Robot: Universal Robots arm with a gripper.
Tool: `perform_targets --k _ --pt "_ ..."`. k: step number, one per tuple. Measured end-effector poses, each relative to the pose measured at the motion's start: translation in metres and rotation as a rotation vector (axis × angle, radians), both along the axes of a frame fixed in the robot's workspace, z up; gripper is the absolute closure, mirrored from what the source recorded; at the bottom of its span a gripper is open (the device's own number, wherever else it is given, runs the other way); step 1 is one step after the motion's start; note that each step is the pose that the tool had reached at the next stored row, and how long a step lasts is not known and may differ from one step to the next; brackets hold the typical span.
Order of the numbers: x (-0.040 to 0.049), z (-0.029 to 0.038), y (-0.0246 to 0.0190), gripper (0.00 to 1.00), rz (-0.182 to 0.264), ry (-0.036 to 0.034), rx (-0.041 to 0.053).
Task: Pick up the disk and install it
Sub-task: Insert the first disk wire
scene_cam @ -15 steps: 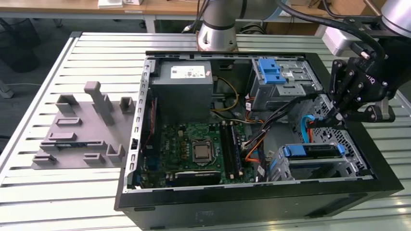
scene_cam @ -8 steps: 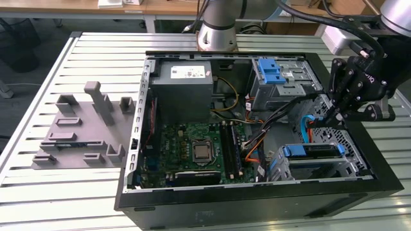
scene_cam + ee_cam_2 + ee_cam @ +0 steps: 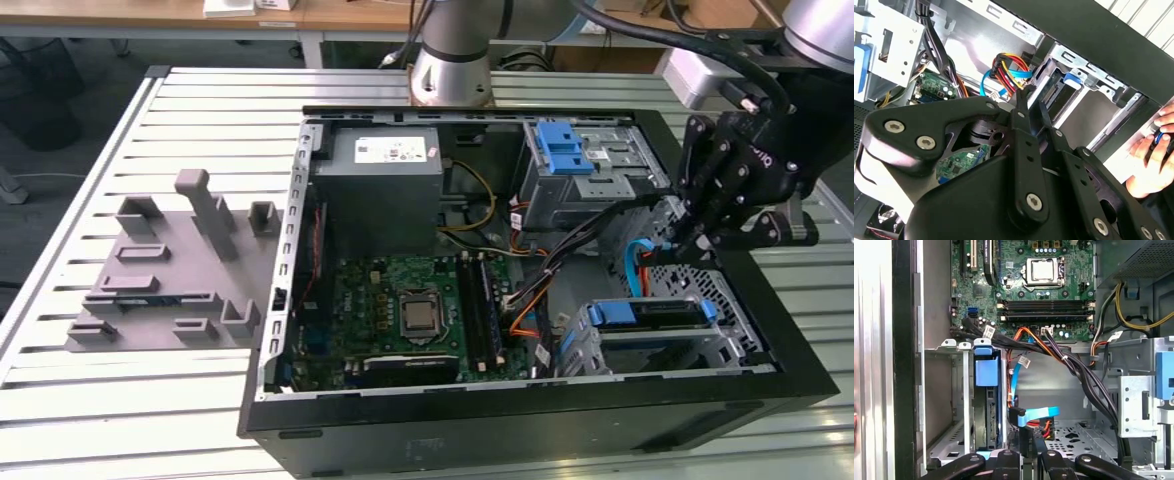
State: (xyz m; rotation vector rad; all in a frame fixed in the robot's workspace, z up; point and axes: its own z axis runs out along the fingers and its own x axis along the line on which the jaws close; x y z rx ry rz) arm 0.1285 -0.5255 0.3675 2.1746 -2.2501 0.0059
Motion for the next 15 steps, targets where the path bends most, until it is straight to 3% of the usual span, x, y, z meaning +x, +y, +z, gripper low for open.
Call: perform_targets --k 3,8,15 --pt "-0.0001 -0.0003 0.0028 0.75 0.000 -0.0004 -0.0069" --pt "-0.0001 -0.0034 0.0041 0.75 0.000 -0.0029 -0.0327" --pt "-0.0001 -0.0069 0.0054 0.75 0.000 -0.0031 -0.0386"
